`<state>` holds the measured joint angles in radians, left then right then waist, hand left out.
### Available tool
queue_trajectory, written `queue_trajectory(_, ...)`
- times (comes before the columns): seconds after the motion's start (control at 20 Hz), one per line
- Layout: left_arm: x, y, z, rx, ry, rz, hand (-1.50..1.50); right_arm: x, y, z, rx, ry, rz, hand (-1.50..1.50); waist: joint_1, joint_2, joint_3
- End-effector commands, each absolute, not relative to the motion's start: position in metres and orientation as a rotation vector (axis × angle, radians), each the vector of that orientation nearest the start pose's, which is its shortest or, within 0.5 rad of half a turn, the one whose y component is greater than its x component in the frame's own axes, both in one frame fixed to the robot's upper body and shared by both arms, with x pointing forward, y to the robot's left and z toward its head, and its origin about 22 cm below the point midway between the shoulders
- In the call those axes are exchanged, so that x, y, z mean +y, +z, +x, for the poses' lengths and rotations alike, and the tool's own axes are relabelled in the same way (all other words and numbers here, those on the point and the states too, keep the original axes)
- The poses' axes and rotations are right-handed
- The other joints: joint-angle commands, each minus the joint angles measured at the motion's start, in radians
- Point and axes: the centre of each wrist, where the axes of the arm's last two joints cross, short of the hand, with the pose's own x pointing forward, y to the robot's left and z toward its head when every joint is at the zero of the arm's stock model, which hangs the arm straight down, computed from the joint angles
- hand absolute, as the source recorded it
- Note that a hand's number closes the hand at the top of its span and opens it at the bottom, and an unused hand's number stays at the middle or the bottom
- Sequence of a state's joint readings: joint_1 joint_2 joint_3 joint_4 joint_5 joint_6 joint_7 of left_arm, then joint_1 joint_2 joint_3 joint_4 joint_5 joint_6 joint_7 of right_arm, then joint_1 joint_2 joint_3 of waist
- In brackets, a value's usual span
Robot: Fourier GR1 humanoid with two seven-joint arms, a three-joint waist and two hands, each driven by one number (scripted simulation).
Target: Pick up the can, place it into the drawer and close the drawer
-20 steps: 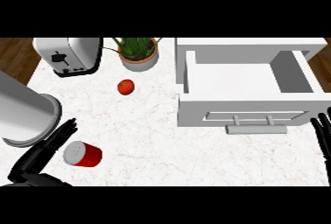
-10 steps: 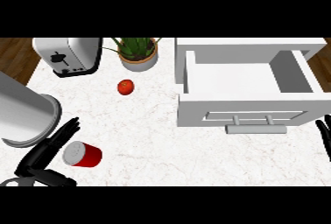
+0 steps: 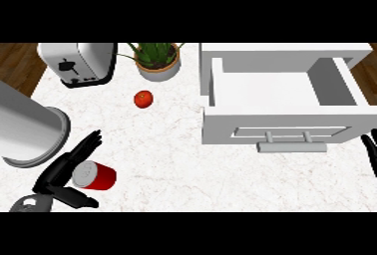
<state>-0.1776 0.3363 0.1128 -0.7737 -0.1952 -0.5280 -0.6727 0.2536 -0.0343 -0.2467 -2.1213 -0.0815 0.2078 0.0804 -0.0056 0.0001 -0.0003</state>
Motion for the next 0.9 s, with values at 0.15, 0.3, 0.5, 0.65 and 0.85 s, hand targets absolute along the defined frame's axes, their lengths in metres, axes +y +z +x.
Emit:
queue_trajectory(0.15, 0.368, -0.089, 0.246, -1.502, -0.463, -0.337, -1.5, -0.313, 0.09, 0.16, -1.812, 0.002, -0.172, -1.5, 0.003, -0.001, 0.001)
queue_trajectory(0.3, 0.347, -0.102, 0.256, -1.505, -0.462, -0.349, -1.5, -0.276, 0.082, 0.162, -1.806, 0.019, -0.169, -1.5, 0.001, 0.0, 0.0)
queue_trajectory(0.5, 0.336, -0.105, 0.251, -1.51, -0.492, -0.352, -1.5, -0.287, 0.096, 0.154, -1.795, -0.003, -0.172, -1.5, 0.002, -0.001, 0.0)
queue_trajectory(0.65, 0.326, -0.117, 0.249, -1.509, -0.503, -0.392, -1.5, -0.295, 0.091, 0.16, -1.819, -0.017, -0.161, -1.5, -0.001, 0.001, 0.0)
queue_trajectory(0.85, 0.324, -0.107, 0.255, -1.525, -0.483, -0.413, 1.5, -0.305, 0.095, 0.149, -1.816, -0.002, -0.162, -1.5, -0.001, 0.0, 0.0)
